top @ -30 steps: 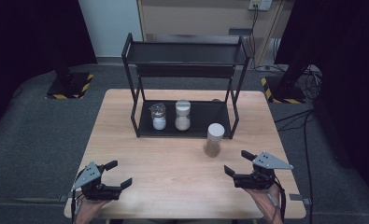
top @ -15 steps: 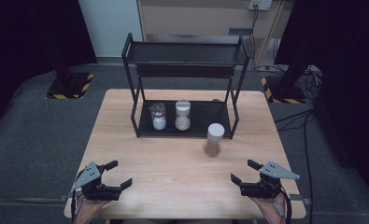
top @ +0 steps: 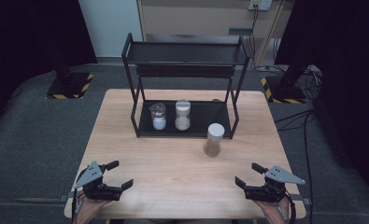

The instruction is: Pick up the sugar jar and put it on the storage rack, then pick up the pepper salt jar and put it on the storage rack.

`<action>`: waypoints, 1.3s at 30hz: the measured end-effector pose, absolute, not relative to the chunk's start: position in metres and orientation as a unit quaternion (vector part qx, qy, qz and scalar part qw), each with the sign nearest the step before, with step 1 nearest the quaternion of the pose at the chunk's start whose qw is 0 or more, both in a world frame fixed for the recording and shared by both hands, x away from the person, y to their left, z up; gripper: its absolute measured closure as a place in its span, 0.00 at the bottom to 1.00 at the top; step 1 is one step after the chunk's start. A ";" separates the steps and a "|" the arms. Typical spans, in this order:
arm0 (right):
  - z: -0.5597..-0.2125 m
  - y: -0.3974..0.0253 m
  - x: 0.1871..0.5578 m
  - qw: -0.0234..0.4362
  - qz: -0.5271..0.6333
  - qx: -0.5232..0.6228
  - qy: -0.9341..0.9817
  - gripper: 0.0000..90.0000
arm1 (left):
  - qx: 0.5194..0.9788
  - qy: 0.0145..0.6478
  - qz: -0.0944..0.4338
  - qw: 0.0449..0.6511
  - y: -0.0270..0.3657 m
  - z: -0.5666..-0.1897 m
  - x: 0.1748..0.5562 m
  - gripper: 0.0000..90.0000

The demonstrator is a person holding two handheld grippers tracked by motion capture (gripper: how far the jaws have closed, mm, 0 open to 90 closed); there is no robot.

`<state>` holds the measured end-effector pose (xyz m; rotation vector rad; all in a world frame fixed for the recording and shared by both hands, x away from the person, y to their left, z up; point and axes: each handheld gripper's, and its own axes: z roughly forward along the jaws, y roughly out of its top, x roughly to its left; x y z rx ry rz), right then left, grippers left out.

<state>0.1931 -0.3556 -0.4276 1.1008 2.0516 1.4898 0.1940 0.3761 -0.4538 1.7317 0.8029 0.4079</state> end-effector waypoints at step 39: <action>-0.412 -0.348 0.192 0.215 0.525 0.395 0.723 0.11 | 0.740 0.340 0.168 0.556 0.375 -0.453 0.196 0.02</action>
